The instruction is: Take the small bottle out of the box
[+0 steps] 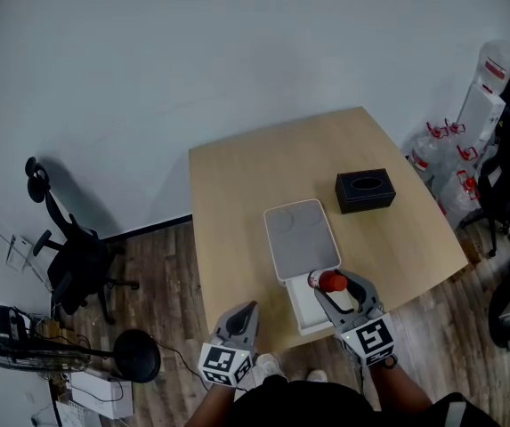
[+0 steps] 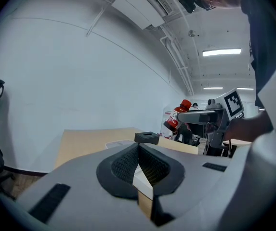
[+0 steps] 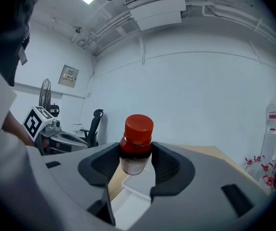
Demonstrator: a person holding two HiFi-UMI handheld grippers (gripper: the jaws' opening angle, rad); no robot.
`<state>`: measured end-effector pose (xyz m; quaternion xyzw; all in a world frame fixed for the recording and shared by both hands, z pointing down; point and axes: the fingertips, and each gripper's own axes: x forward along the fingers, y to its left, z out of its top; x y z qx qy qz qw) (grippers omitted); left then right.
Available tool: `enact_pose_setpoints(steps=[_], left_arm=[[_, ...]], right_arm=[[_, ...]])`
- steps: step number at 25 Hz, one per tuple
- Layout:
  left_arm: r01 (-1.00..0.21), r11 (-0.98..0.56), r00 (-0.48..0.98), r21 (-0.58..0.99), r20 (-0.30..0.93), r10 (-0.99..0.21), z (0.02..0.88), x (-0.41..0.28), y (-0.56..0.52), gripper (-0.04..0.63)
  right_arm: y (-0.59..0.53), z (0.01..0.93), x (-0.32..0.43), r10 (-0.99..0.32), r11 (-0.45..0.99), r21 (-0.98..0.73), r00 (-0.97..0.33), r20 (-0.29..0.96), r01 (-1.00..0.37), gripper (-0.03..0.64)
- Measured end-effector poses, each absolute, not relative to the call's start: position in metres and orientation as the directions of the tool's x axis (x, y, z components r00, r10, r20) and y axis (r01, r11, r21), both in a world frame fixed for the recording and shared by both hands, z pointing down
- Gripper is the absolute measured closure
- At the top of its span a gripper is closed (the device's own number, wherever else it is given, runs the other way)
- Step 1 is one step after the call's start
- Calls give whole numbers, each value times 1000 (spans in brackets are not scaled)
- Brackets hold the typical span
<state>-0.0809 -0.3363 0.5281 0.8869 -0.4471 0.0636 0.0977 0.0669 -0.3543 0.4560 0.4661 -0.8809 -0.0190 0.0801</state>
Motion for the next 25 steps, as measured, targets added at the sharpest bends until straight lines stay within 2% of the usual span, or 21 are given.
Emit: enact_pose_setpoints(steps=[18, 25], left_arm=[[-812, -571, 583, 117, 199, -788, 528, -80, -340, 585], [-807, -577, 590, 123, 207, -781, 531, -83, -339, 584]], right_arm=[[-361, 444, 73, -830, 558, 138, -556, 56, -819, 397], [-357, 449, 72, -832, 555, 144, -546, 96, -820, 396]])
